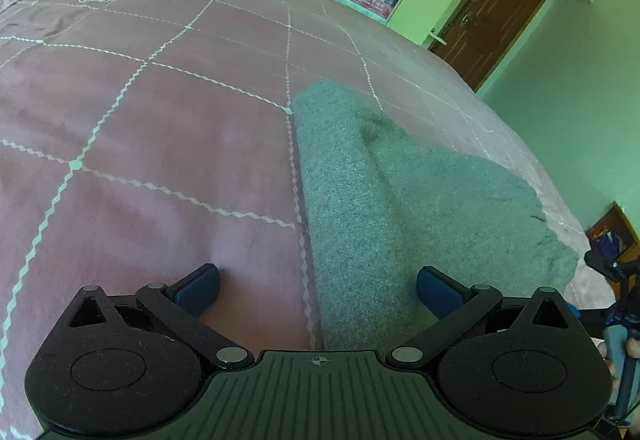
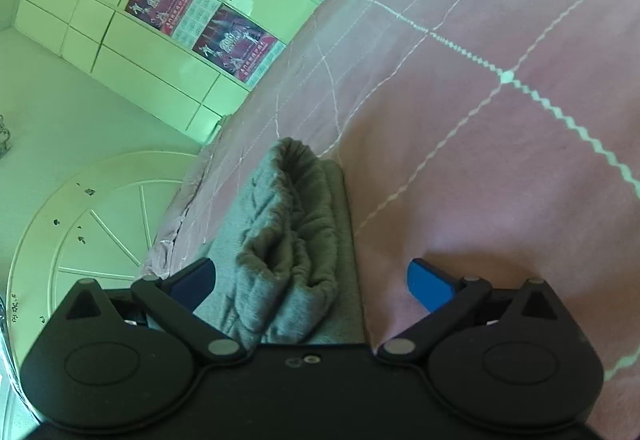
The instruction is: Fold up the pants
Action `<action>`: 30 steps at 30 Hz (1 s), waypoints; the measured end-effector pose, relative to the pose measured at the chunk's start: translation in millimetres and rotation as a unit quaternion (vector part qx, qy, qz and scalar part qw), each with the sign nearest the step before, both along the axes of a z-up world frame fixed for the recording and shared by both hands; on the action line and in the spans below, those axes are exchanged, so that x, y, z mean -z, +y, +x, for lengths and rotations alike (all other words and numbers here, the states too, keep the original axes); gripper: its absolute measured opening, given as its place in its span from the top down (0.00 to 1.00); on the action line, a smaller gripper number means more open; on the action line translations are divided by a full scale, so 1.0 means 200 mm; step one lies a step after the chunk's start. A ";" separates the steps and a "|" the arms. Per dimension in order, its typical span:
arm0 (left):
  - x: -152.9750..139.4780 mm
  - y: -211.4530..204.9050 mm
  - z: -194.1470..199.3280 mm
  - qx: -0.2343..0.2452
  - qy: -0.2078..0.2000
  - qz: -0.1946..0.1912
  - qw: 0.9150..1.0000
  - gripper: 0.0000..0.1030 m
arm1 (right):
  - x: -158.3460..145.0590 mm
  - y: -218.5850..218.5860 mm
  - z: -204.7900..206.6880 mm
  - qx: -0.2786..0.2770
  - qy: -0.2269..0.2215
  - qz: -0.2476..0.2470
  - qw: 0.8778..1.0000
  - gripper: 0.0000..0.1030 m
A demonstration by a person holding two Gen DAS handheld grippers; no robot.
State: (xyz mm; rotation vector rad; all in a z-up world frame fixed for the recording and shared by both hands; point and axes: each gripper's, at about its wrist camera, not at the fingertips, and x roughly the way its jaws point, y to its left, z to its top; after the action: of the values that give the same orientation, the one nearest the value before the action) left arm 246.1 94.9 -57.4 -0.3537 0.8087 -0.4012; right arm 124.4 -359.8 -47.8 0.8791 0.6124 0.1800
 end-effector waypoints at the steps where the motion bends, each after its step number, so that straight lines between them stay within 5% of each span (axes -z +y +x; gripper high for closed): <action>1: 0.01 0.00 0.02 -0.001 0.005 -0.008 1.000 0.00 | 0.00 0.00 0.03 -0.006 0.005 -0.007 1.000 0.05; 19: 0.13 -0.08 0.33 0.045 0.072 -0.146 0.986 0.00 | 0.03 0.01 0.30 -0.110 0.067 0.028 0.991 0.05; 30: 0.20 -0.17 0.39 0.075 0.084 -0.203 0.973 0.00 | 0.06 0.07 0.36 -0.142 0.047 0.070 0.986 0.11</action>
State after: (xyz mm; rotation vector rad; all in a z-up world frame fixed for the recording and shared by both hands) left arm 324.8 60.7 -97.0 -0.7181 0.9218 -0.6891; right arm 195.5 -345.8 -59.7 0.9357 0.8203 0.4456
